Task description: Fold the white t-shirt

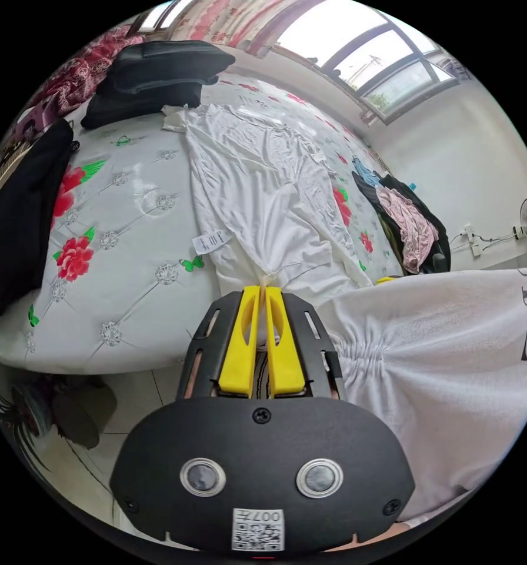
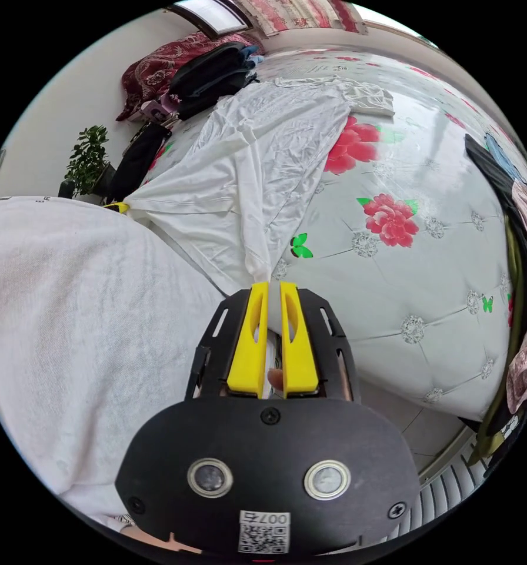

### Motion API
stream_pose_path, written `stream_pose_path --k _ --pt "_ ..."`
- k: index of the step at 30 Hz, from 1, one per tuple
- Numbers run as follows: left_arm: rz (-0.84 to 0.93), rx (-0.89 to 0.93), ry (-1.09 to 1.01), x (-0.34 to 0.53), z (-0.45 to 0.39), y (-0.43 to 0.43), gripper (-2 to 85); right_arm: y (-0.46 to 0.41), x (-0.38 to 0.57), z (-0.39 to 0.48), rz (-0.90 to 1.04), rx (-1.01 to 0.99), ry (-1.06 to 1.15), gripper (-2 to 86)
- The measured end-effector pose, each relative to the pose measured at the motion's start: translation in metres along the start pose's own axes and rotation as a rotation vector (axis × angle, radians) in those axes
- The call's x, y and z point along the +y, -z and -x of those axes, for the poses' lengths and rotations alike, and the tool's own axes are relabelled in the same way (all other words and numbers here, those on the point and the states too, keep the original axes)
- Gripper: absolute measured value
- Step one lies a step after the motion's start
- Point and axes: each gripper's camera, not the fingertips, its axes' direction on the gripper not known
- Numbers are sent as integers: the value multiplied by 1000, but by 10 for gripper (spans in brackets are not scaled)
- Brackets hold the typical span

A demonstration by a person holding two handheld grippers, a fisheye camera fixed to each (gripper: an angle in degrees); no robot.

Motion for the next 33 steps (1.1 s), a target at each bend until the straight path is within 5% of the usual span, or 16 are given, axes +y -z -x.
stream_pose_path --k 17,22,33 --pt "-54 -67 6 -13 -11 55 -10 -48 -27 69 147 137 -25 9" --pt "-19 -229 27 4 -3 93 -10 35 0 94 -85 358 3 -1" --pt "44 -199 56 -18 -6 79 -10 48 -9 88 51 185 -70 -2"
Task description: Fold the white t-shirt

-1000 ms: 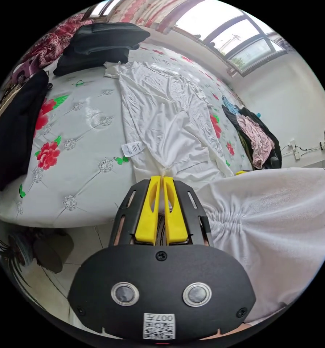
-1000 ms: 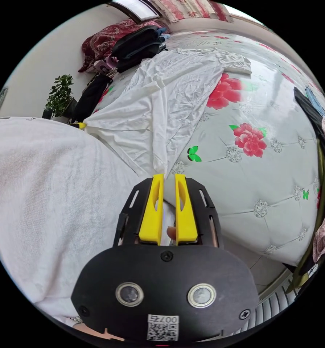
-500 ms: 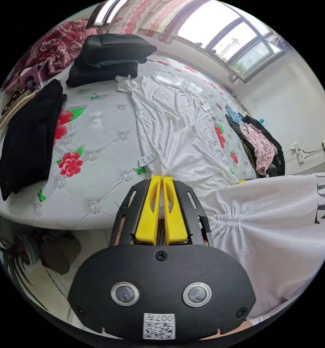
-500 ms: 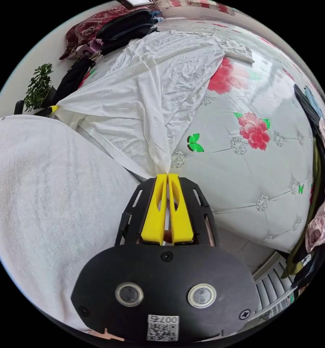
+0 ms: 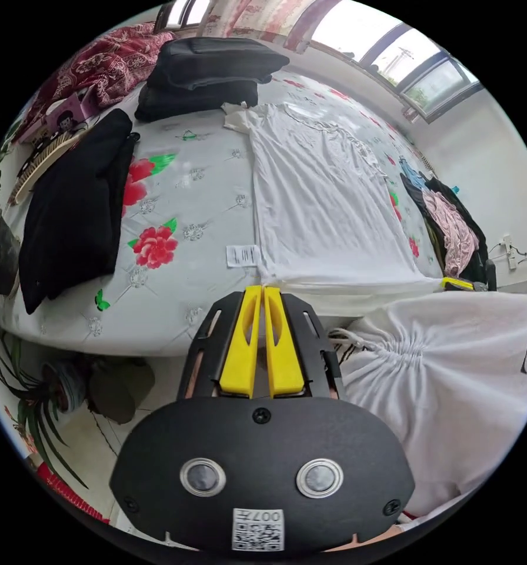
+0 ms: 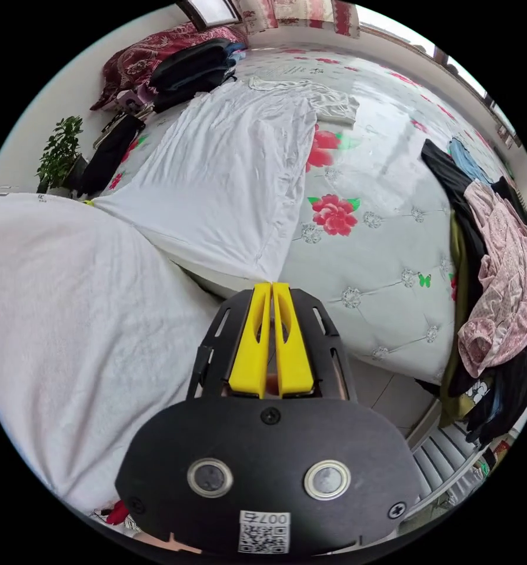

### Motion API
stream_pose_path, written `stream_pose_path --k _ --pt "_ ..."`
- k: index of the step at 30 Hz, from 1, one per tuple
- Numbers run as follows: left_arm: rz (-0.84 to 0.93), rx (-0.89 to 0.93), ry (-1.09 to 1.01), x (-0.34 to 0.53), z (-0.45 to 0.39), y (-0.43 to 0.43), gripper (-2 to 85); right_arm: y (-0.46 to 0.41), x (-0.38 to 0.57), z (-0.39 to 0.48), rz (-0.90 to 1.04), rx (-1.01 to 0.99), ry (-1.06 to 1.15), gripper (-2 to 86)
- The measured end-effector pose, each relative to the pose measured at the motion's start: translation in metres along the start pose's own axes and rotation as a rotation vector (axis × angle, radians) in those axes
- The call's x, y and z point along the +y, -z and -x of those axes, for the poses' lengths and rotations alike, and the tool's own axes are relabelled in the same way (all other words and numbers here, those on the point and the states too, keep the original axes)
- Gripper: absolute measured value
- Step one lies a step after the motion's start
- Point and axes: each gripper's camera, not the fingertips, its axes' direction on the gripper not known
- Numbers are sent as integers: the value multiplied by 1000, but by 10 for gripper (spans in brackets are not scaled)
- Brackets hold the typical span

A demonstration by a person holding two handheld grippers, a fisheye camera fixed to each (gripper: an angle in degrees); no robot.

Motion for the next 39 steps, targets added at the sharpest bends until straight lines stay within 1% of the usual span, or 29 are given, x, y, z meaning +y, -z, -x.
stream_pose_path --k 1,2,4,5,6,7,8,9,10,11,12,13,15,16,18,19,22,26,28,32,34,35,36,37,38,39 --pt "-6 6 -4 -12 2 1 -10 7 -21 -9 -25 -27 -7 -2" --pt "-13 15 -7 -43 6 4 -10 12 -33 -14 -46 -37 -9 -2" --pt "-47 26 -27 -99 7 18 -10 44 -102 -40 -136 -33 -31 -3" --pt "-91 31 -38 -140 5 37 -10 57 -122 -47 -161 -26 -45 -3" --pt "-138 44 -31 -181 1 63 -10 91 -160 -58 -228 -6 -77 -3" --pt "-167 55 -24 -200 -2 80 -10 137 -193 -67 -321 -4 -123 -3" --pt "-242 90 -4 -233 -9 121 -10 164 -206 -70 -378 -13 -141 -3" --pt "-341 134 1 -258 -19 169 -10 225 -225 -70 -514 -33 -166 -3" --pt "-393 154 -6 -268 -26 194 -10 287 -233 -64 -659 -41 -179 -2" --pt "-488 187 -31 -282 -41 243 -10 319 -235 -59 -727 -44 -180 -2" --pt "-580 202 -63 -289 -57 289 -10 374 -234 -47 -840 -45 -167 -2" --pt "-620 202 -79 -290 -66 310 -10 423 -229 -32 -926 -26 -134 -2" --pt "-736 173 -156 -285 -98 378 -10 480 -213 -8 -1027 40 -77 -2" --pt "-758 161 -176 -281 -105 391 -10 507 -198 6 -1075 78 -37 -2" --pt "-828 132 -241 -264 -127 431 -10 535 -175 20 -1129 108 23 -2" --pt "-844 132 -256 -259 -131 438 -10 546 -158 26 -1161 112 56 -2" --pt "-888 144 -317 -235 -144 453 -10 553 -121 29 -1198 107 117 -2" --pt "-797 121 -408 -210 -158 438 -10 542 -85 22 -1147 70 181 -2" --pt "-750 92 -439 -197 -163 416 -10 516 -65 17 -1070 40 233 -2" --pt "-584 34 -495 -166 -162 325 -10 445 -41 4 -921 3 246 -2" --pt "-494 26 -467 -155 -152 272 -10 381 -34 -8 -790 -9 218 -3" --pt "-430 39 -433 -149 -143 234 -10 363 -33 -11 -751 -14 208 -3" --pt "-371 74 -390 -143 -132 195 -10 327 -33 -17 -671 -34 184 -3" --pt "-341 93 -361 -140 -127 176 -10 290 -33 -23 -592 -39 148 -3" --pt "-288 114 -311 -133 -117 138 -10 271 -34 -26 -551 -40 129 -3" --pt "-240 138 -267 -126 -108 103 -10 235 -34 -32 -470 -41 97 -3"
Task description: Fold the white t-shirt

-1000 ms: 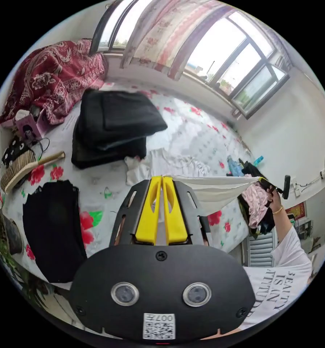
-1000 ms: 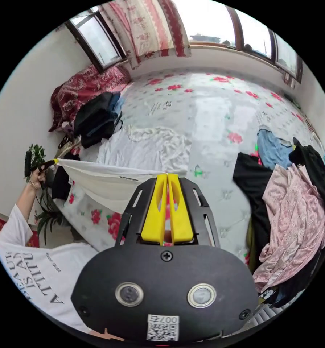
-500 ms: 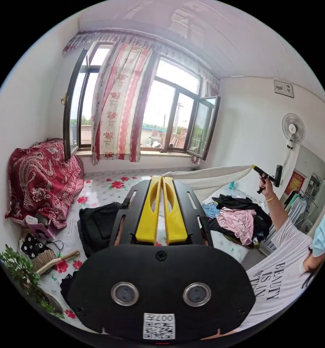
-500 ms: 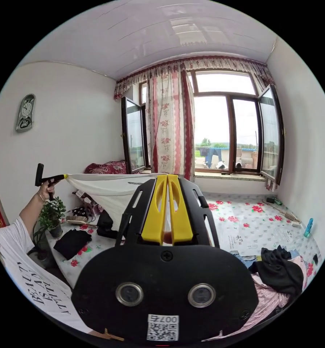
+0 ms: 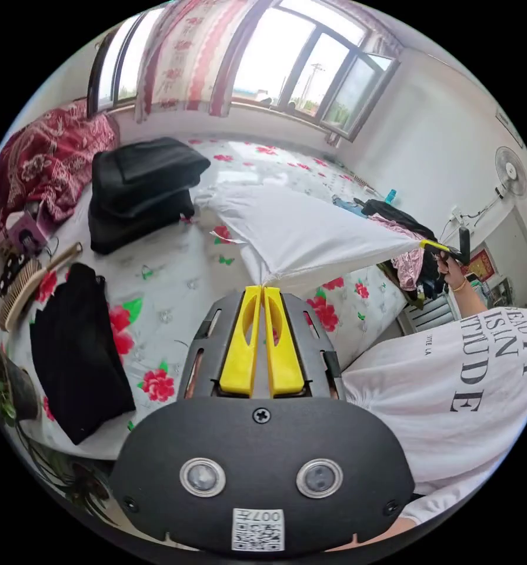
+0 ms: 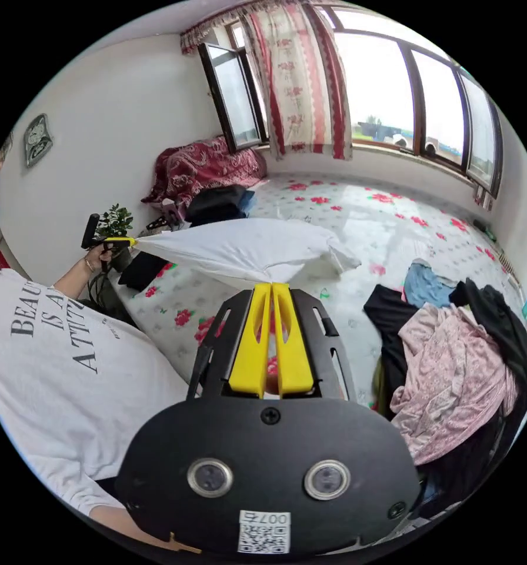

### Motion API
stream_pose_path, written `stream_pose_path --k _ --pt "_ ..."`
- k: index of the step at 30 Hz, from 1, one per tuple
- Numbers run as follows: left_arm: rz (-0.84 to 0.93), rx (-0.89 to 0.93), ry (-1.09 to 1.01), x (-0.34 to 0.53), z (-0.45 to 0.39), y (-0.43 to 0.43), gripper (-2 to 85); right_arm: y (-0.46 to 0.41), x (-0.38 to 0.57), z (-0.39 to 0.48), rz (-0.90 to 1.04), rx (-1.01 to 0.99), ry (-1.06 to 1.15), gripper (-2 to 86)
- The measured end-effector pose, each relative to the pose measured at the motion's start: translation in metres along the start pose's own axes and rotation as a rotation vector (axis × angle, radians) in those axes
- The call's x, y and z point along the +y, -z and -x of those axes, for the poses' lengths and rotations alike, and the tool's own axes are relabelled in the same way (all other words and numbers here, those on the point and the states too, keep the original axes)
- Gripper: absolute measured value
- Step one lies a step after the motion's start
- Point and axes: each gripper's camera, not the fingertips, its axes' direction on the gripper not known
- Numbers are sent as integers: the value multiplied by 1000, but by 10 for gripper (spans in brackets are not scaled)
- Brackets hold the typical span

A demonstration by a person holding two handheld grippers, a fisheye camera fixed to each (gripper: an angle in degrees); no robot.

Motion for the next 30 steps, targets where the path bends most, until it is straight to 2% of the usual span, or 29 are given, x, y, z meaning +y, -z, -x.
stream_pose_path --k 6,13,17,21,25,28,30 --pt "206 33 140 65 29 -89 -10 -100 62 -37 238 -111 -189 -3" --pt "270 122 188 89 43 -96 -10 -128 86 -54 393 -262 -232 -3" --pt "271 182 179 74 58 -99 -10 -127 75 -73 388 -331 -246 -3" --pt "217 209 172 17 88 -109 -8 -128 28 -117 302 -421 -287 -2" --pt "121 235 221 -50 121 -127 0 -139 -47 -157 195 -372 -275 -1" --pt "8 170 465 -86 160 -157 69 -165 -87 -184 110 -217 -397 3" --pt "-39 159 604 -99 179 -179 111 -184 -98 -193 131 -88 -467 6"
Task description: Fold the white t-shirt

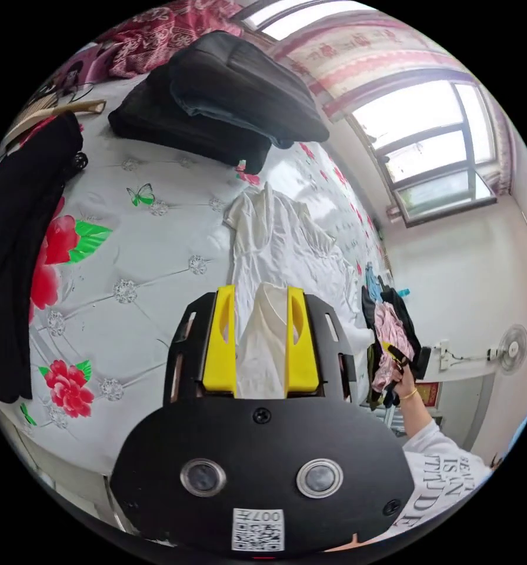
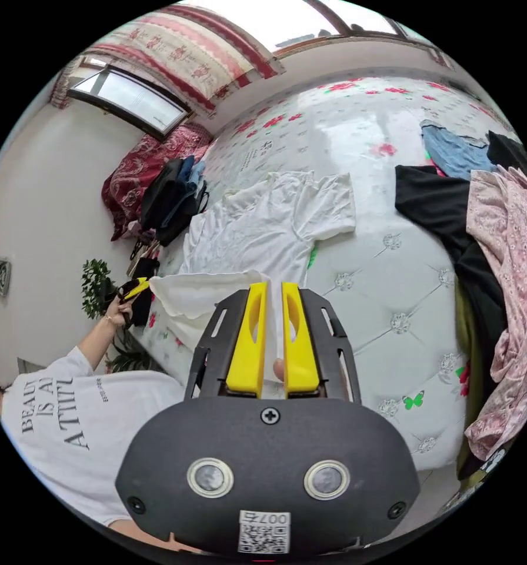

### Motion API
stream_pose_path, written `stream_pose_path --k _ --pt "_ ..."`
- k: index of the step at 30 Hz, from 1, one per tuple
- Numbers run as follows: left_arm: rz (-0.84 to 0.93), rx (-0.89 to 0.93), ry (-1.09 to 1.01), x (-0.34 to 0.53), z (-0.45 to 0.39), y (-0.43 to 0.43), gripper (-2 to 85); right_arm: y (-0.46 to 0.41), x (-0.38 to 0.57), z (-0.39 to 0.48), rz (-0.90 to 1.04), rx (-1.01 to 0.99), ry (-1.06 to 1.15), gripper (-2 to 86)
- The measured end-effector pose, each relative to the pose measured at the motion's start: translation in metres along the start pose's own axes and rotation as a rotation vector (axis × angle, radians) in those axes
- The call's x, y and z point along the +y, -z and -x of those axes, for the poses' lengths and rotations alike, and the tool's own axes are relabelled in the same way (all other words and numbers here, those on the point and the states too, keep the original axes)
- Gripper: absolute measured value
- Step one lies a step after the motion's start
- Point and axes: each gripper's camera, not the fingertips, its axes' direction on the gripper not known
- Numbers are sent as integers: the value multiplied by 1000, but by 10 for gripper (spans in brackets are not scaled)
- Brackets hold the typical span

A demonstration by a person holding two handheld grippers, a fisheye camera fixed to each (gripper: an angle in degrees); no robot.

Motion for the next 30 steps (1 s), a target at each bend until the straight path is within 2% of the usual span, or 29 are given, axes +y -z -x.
stream_pose_path --k 2,4,7,11,15,21,24,30 --pt "25 -70 25 -7 4 -11 125 -17 -5 -4 45 70 -51 9" --pt "70 -138 -5 -7 7 -17 127 -31 8 0 69 82 1 14" --pt "127 -176 -101 15 15 -18 115 -45 42 2 118 27 65 21" --pt "221 -178 -259 68 8 -22 97 -59 80 5 164 58 107 23" --pt "288 -292 -407 104 -12 -44 92 -73 91 5 225 70 115 20" --pt "357 -456 -456 116 -16 -77 54 -81 90 5 302 137 150 12" --pt "339 -429 -468 119 -19 -70 9 -71 94 8 318 124 174 4" --pt "263 -325 -460 132 -25 -16 -9 -19 106 18 247 55 224 -2"
